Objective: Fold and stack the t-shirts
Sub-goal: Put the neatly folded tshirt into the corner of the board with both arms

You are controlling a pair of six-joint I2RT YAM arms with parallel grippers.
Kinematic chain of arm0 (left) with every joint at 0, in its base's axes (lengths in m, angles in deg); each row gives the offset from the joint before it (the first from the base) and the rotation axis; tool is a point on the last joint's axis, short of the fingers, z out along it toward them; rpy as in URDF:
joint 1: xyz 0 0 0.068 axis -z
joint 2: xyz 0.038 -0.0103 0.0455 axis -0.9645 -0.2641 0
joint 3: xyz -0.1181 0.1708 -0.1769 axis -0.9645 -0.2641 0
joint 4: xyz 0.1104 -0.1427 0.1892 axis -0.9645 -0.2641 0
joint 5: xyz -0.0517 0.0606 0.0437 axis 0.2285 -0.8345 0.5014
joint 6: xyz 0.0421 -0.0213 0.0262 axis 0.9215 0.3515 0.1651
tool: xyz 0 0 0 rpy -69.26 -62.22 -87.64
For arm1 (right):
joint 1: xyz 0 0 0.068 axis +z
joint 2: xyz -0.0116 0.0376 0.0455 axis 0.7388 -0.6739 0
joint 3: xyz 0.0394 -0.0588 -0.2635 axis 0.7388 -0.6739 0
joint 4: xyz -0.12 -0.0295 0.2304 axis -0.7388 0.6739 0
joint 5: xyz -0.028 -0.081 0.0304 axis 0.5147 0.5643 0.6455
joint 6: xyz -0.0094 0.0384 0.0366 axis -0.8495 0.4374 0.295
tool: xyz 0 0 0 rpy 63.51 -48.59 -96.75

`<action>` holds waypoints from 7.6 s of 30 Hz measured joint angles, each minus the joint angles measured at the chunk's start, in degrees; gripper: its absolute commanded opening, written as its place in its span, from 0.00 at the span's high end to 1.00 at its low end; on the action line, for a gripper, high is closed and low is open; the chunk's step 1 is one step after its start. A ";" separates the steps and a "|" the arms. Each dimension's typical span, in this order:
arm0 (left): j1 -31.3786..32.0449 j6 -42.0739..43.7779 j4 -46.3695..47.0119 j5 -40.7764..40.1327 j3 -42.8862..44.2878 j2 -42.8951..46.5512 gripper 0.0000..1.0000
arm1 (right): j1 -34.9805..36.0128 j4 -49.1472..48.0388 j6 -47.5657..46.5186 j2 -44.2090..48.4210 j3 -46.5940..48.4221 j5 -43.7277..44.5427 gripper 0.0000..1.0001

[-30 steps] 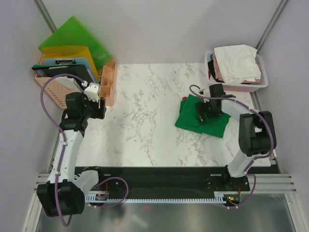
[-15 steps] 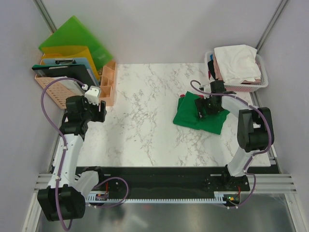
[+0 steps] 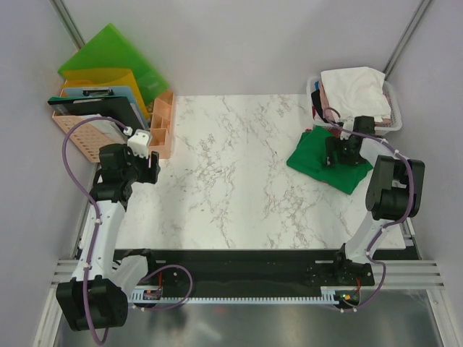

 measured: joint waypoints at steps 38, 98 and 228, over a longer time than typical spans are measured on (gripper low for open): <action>0.00 0.59 0.98 4.02 -2.43 -3.17 0.28 | -18.01 6.45 -14.88 9.79 -9.07 3.28 0.02; 0.00 1.33 4.81 3.30 -6.23 -5.68 0.28 | -7.06 28.35 -16.31 19.12 -6.36 -8.90 0.02; 0.00 2.01 5.20 3.91 -7.30 -9.22 0.29 | -12.39 17.57 -4.76 6.95 29.62 -11.96 0.02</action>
